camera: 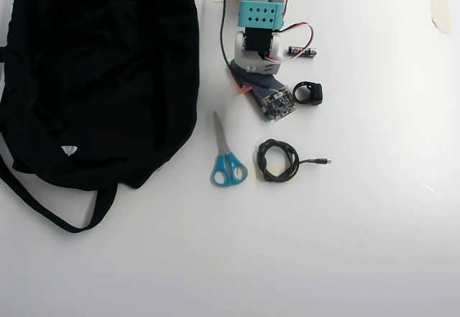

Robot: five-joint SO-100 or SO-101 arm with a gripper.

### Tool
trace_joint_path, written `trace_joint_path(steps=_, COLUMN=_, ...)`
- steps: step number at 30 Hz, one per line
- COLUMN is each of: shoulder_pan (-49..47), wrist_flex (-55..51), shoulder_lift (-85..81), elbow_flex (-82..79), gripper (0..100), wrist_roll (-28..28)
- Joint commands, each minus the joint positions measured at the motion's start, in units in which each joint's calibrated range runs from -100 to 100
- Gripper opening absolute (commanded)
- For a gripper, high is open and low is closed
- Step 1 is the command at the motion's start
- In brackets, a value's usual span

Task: Put the green marker into the black bag

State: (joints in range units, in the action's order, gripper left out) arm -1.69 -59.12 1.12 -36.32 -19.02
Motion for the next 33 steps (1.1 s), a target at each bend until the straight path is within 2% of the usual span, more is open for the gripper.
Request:
trace_joint_path(steps=1, shoulder_pan=-0.25, wrist_flex=0.38, shoulder_lift=-0.12, elbow_flex=0.83, gripper=2, wrist_roll=-0.17)
trace_joint_path(steps=18, shoulder_pan=-1.3, wrist_flex=-0.82, shoulder_lift=-1.54, elbow_flex=2.81, gripper=2, wrist_roll=0.36)
trace_joint_path(steps=33, shoulder_pan=-2.8, wrist_flex=-22.62, shoulder_lift=-1.62, elbow_flex=25.45, gripper=2, wrist_roll=0.41)
